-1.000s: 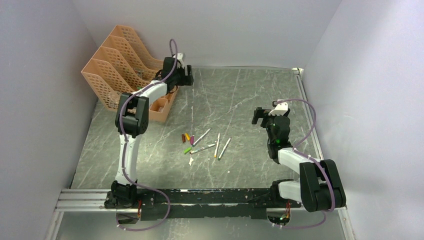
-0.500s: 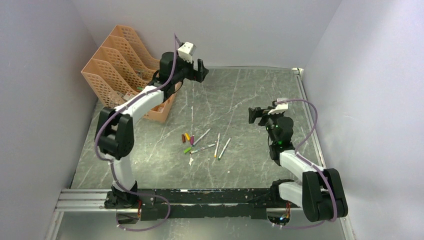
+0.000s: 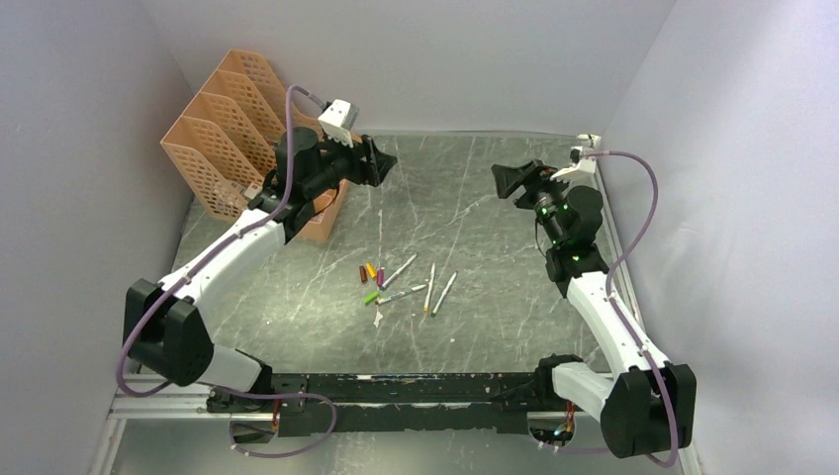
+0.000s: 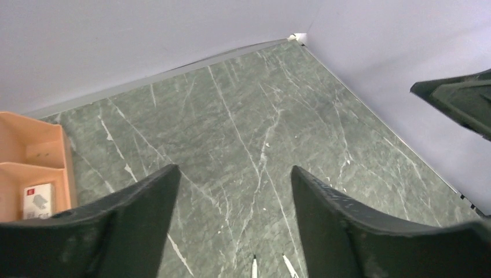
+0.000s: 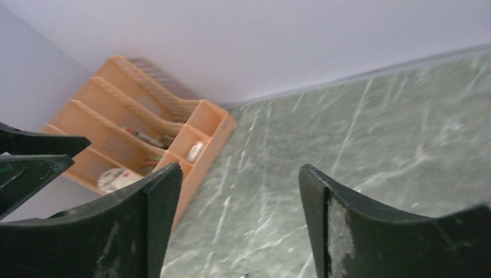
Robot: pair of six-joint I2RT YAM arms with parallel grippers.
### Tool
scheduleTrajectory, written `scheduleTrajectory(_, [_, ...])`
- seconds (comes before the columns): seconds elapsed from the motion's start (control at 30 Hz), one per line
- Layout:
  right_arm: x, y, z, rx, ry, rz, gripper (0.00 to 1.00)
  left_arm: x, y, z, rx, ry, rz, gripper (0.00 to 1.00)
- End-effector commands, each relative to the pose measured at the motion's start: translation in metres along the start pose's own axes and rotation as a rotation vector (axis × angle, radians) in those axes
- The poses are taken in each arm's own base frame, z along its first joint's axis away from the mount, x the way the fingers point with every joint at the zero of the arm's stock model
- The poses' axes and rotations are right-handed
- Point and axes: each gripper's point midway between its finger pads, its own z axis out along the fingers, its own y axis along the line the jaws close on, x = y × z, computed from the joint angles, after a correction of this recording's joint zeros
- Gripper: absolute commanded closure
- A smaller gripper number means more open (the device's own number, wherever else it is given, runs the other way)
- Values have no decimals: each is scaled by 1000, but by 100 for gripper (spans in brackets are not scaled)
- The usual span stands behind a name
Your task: Insert the pens into the pen caps
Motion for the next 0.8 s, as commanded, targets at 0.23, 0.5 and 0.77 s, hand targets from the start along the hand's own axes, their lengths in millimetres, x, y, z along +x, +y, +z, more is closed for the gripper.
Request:
scheduleTrajectory(0.23, [106,12,-15,19,247,5,100,54,31,-56,-247,138,-84,54])
scheduleTrajectory(0.5, [136,29,-51,113,292,-2,28,57,20,-88,-228,148,-99,48])
scheduleTrajectory(0.77, [148,-2,-76,296,406,-60,7,50,11,-101,-230,120,-197,38])
